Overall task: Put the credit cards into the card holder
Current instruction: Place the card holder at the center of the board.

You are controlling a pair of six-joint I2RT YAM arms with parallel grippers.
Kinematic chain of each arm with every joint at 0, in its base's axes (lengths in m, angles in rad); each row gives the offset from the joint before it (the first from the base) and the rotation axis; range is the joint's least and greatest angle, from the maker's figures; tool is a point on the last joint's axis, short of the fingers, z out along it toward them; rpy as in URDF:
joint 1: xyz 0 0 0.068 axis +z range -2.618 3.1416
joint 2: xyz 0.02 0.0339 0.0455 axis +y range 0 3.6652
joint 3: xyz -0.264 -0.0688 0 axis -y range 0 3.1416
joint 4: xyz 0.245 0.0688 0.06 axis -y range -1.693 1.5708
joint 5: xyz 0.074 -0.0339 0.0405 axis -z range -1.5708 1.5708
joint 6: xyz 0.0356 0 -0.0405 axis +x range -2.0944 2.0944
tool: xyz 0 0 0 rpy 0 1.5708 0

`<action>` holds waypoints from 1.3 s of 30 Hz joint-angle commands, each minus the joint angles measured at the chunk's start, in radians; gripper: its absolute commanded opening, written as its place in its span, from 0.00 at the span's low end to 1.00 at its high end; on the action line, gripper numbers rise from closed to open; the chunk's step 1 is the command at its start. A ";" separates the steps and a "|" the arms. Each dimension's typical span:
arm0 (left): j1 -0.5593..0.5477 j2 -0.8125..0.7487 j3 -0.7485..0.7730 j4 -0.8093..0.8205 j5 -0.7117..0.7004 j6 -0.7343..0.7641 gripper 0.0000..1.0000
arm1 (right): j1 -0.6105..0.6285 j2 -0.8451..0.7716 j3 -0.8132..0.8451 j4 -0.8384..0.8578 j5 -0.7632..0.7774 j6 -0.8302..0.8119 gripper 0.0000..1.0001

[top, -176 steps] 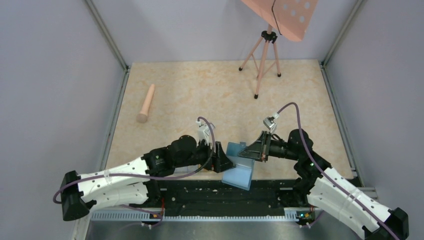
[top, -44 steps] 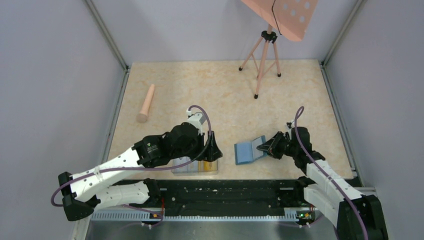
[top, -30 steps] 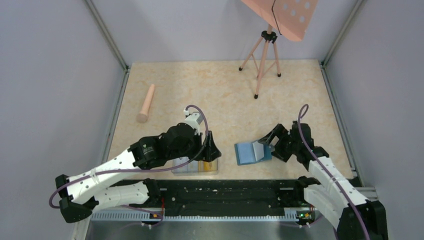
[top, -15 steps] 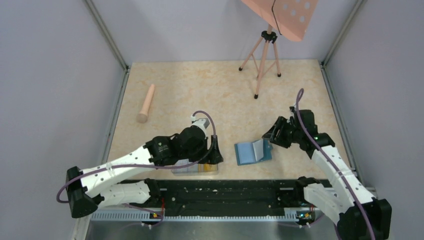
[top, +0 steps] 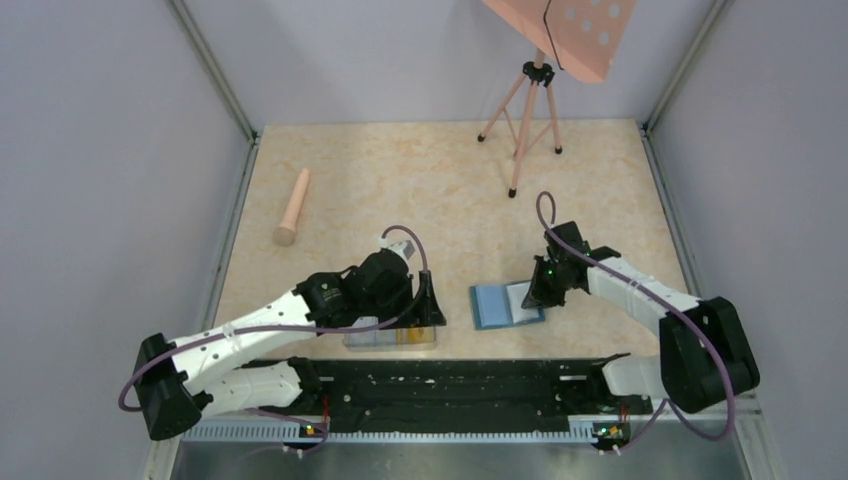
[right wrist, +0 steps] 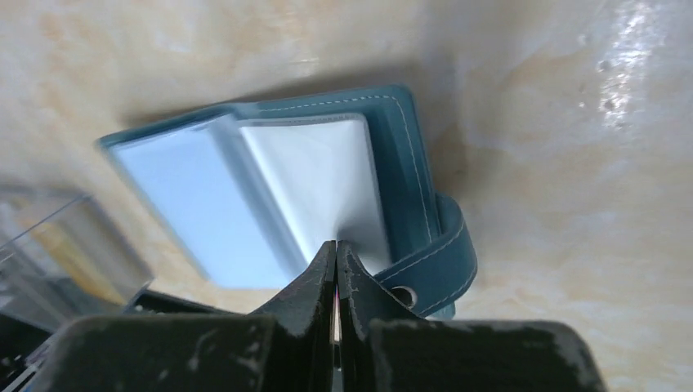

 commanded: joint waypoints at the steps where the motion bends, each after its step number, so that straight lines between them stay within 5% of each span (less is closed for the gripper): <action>1: 0.051 -0.063 -0.053 0.070 0.059 -0.048 0.83 | 0.002 0.105 0.008 -0.003 0.122 -0.040 0.00; 9: 0.155 -0.139 -0.116 0.051 0.103 -0.064 0.83 | -0.045 0.227 0.009 0.051 0.041 -0.086 0.02; 21: 0.210 -0.155 -0.121 -0.147 0.005 -0.001 0.79 | -0.022 0.036 0.019 0.015 -0.074 -0.086 0.16; 39: 0.277 -0.085 -0.252 0.030 0.062 0.002 0.51 | 0.264 -0.036 0.040 0.172 -0.134 0.140 0.43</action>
